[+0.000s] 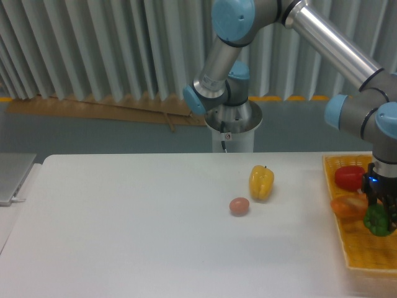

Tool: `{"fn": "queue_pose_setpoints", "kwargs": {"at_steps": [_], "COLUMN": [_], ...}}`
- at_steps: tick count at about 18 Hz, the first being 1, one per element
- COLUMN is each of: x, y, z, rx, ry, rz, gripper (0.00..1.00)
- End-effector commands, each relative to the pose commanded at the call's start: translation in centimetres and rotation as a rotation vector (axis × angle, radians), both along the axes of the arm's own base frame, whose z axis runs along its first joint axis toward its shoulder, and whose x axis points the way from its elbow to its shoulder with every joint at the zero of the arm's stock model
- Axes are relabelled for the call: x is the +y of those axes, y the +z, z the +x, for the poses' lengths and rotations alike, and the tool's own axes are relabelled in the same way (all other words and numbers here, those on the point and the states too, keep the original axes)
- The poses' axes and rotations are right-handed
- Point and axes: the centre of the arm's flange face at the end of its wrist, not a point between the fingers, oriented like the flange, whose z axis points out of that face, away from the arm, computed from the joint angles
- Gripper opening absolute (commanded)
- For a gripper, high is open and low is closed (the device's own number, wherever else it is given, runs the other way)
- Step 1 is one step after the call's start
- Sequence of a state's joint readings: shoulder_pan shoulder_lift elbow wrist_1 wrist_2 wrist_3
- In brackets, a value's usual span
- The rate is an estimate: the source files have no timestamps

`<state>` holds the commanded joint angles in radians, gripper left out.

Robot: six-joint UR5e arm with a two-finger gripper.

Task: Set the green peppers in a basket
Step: 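Lower the green pepper into the basket and open the gripper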

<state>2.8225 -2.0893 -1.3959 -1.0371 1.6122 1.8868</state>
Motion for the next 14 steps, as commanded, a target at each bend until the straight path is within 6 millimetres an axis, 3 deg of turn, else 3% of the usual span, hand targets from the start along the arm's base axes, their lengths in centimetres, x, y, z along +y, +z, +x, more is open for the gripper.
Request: {"fn": "queue_pose_setpoints", "kwargs": {"at_steps": [9,14], "x": [0.1,0.1], "y": [-3.1,-3.6], "z": [-0.8,-0.8], "rx": [-0.022,-0.026], "ry": [-0.001,0.001], "rz": [-0.011,-0.014], "gripper": [0.65,0.65]}}
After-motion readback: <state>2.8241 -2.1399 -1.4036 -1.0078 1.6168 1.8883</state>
